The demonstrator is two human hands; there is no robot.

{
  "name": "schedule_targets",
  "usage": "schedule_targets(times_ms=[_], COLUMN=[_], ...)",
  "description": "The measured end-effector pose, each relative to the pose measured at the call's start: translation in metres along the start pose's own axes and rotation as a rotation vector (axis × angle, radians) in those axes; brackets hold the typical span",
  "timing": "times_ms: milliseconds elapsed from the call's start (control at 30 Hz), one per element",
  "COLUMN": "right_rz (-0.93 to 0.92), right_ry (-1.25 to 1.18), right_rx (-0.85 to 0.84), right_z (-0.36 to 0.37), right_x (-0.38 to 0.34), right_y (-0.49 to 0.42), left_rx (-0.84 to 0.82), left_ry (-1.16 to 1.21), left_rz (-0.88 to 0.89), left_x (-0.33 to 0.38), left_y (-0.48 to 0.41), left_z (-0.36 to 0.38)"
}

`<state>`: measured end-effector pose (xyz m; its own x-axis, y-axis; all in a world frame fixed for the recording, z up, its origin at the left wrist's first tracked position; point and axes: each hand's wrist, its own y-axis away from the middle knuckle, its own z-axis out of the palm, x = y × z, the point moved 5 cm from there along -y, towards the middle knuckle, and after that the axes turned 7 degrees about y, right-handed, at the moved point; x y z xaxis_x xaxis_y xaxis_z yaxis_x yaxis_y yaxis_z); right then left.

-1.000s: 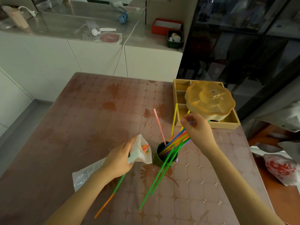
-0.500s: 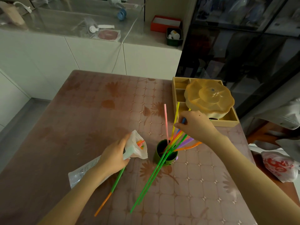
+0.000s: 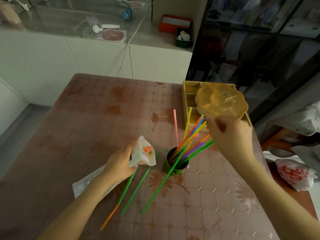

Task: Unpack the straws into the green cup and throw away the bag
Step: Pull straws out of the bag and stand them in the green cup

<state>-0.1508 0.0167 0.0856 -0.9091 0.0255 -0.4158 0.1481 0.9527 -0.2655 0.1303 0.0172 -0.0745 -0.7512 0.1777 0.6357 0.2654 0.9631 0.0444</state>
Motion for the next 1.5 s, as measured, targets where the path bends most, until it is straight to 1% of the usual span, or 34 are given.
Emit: schedule_targets(times_ms=[33,100,133,167,200,267,333,400,467,533,600,633,700,800,867,933,1167,1333,1400,1500], right_rz=[0.107,0.254,0.315,0.377,0.452,0.616,0.734,0.788,0.8,0.697,0.543,0.499,0.485,0.433,0.373,0.338,0.316,0.157,0.148,0.141], right_ry=[-0.047,-0.013,-0.029,-0.09,-0.181,-0.371,-0.465,-0.5,-0.509,-0.423,-0.319,-0.28,-0.217,-0.042,0.081,0.147,0.16,0.273,0.249,0.14], right_rx=[-0.167,-0.603,-0.742,-0.821,-0.855,-0.83,-0.747,-0.66,-0.58,-0.56,-0.62,-0.665,-0.747,-0.809,-0.815,-0.805,-0.793,-0.821,-0.82,-0.791], right_z=[0.016,0.065,0.088,0.109,0.125,0.149,0.167,0.181,0.191,0.197,0.204,0.209,0.22,0.236,0.245,0.252,0.279,0.282,0.28,0.263], right_x=[0.006,0.019,0.025,0.028,0.028,0.022,0.012,0.002,-0.004,-0.012,-0.026,-0.032,-0.039,-0.05,-0.058,-0.065,-0.095,-0.094,-0.092,-0.091], right_y=[0.018,0.062,0.083,0.099,0.112,0.13,0.138,0.14,0.14,0.142,0.146,0.147,0.146,0.137,0.13,0.126,0.122,0.126,0.125,0.116], left_rx=[-0.004,-0.007,-0.015,-0.024,-0.03,-0.028,-0.025,-0.021,-0.017,-0.004,0.026,0.044,0.064,0.079,0.086,0.095,0.106,0.124,0.13,0.128], left_ry=[-0.001,0.016,0.024,0.025,0.023,0.022,0.032,0.03,0.025,0.026,0.019,0.015,0.002,-0.023,-0.023,-0.014,-0.021,-0.023,-0.027,-0.012], left_rz=[-0.003,-0.031,-0.048,-0.057,-0.062,-0.066,-0.077,-0.083,-0.09,-0.098,-0.089,-0.086,-0.091,-0.096,-0.097,-0.09,-0.073,-0.055,-0.065,-0.043], left_x=[0.0,0.0,-0.001,-0.001,-0.001,-0.001,-0.001,-0.002,-0.005,-0.01,-0.014,-0.017,-0.023,-0.029,-0.031,-0.032,-0.035,-0.032,-0.031,-0.031], left_y=[0.0,0.0,0.0,0.0,0.0,0.001,0.001,0.002,0.003,0.004,0.004,0.003,0.002,0.001,0.002,0.003,0.008,0.009,0.009,0.007], left_z=[0.001,0.0,0.0,-0.001,-0.002,-0.005,-0.01,-0.015,-0.021,-0.029,-0.039,-0.044,-0.053,-0.062,-0.066,-0.07,-0.076,-0.08,-0.081,-0.083])
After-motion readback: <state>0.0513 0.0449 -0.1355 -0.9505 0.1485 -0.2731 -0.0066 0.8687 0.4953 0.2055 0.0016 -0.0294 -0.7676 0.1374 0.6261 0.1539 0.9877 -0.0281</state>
